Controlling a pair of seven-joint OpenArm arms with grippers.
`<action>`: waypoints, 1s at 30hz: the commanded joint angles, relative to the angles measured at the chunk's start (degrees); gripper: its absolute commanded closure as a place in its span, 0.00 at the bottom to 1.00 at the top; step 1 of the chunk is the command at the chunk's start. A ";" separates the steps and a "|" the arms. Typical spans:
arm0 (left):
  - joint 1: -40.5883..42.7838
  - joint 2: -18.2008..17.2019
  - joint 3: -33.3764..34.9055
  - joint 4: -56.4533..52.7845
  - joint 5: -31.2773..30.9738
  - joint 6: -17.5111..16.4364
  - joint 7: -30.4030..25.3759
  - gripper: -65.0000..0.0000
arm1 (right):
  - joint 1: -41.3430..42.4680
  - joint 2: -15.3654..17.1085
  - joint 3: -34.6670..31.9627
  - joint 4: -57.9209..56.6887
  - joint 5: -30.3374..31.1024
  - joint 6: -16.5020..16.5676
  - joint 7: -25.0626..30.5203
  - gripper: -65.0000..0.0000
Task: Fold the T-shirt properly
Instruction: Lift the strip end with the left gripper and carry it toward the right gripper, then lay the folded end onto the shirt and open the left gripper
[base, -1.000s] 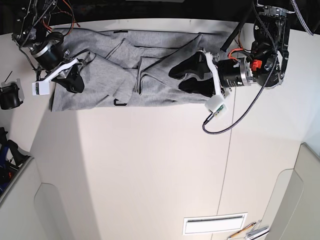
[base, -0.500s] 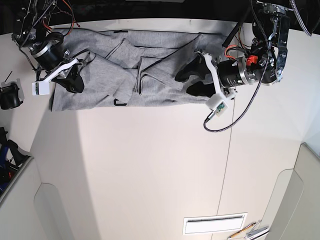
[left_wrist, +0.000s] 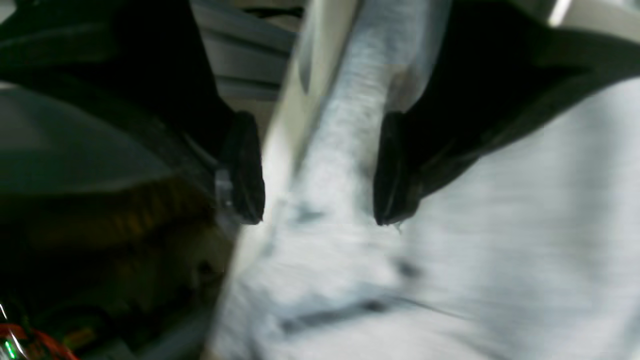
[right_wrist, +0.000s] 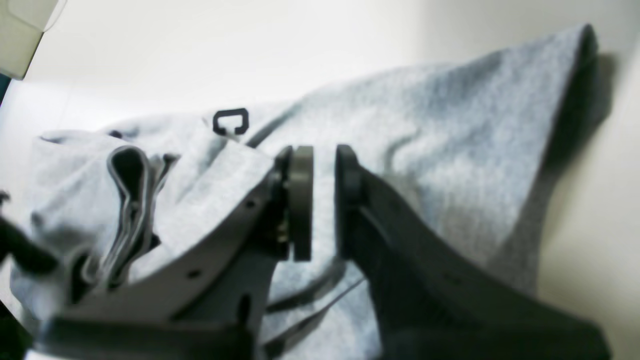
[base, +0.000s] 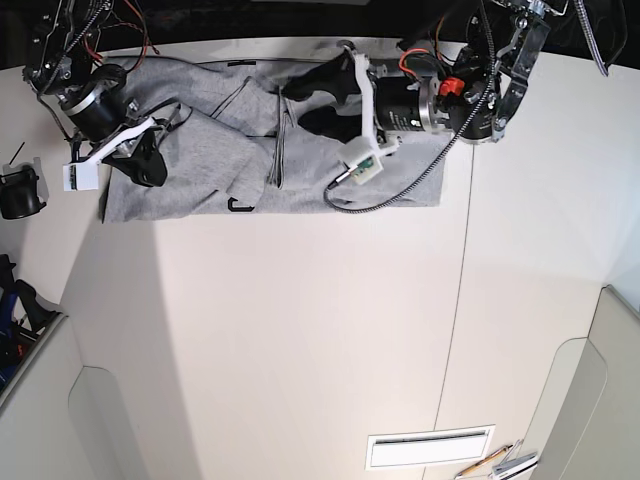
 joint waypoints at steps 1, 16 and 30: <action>-0.44 -0.26 0.76 0.83 -1.42 -0.52 -1.01 0.41 | 0.68 0.57 0.22 0.94 1.11 0.24 1.11 0.87; -1.44 -0.31 -7.80 6.93 -7.41 -0.52 3.80 0.41 | 2.89 3.52 10.19 6.80 2.99 0.20 -9.62 0.38; -1.44 -0.28 -14.62 8.90 -9.99 -0.52 4.13 0.41 | 2.58 11.72 9.03 -7.39 8.44 1.95 -12.87 0.36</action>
